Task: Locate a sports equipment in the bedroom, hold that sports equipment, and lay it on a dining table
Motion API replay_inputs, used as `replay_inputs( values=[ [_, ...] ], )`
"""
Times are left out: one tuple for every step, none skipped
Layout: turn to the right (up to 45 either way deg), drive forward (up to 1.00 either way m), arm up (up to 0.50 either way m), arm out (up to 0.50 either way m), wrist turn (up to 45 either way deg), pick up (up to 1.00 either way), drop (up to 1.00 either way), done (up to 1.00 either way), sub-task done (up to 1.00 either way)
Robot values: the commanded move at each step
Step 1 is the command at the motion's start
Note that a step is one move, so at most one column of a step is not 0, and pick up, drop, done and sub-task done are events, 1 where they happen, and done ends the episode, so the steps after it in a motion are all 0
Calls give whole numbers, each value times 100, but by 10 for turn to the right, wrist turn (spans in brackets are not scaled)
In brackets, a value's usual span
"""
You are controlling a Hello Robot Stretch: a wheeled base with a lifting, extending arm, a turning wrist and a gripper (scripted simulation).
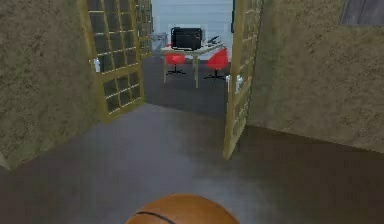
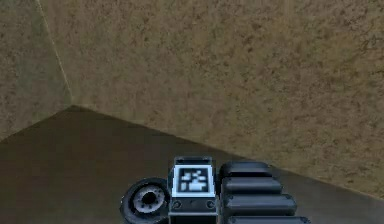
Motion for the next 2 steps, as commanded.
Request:
replay_inputs(
  values=[
    [0,100,0,0,0,0,0,0,0],
    [-30,0,0,0,0,0,0,0,0]
  ],
)
